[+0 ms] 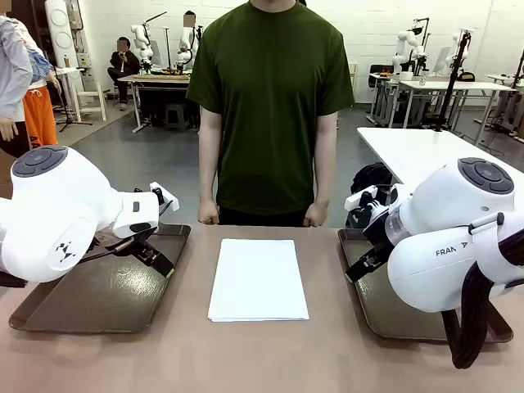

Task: Sort the A4 documents.
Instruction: Receive the A4 Paper.

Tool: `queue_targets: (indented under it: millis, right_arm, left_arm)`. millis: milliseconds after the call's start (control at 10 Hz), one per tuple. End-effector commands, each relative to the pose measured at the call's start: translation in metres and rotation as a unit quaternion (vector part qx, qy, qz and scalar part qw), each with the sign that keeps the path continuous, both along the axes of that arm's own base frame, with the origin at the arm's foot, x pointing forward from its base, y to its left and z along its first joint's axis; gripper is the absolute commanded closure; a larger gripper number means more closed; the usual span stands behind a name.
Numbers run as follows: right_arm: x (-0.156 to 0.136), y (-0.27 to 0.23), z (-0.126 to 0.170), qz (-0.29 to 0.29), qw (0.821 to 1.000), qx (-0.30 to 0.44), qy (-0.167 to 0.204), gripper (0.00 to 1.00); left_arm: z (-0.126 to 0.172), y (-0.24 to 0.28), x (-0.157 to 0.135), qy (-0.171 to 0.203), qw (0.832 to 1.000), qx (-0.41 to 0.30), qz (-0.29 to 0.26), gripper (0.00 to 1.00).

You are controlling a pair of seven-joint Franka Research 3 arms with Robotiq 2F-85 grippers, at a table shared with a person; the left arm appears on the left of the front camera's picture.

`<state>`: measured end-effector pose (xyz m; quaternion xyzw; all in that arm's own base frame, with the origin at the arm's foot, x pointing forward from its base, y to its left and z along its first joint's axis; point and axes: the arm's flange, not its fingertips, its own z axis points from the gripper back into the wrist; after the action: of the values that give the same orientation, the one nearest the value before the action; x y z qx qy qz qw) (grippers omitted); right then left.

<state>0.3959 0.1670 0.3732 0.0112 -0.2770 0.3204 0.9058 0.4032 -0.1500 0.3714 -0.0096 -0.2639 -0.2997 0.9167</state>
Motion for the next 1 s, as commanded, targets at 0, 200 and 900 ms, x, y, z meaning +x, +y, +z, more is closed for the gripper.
queue_targets:
  millis: [0,200,900]
  right_arm:
    - [0.000,0.000,0.000,0.000,1.000,0.000,0.000,0.00]
    - [0.000,0.000,0.000,0.000,1.000,0.000,0.000,0.00]
    - [-0.015,-0.034,0.024,-0.001,0.999,0.023,-0.022,0.00]
  left_arm:
    - [0.000,0.000,0.000,0.000,1.000,0.000,0.000,0.00]
    - [0.000,0.000,0.000,0.000,1.000,0.000,0.000,0.00]
    - [0.028,0.045,-0.016,-0.043,0.998,-0.017,0.050,0.00]
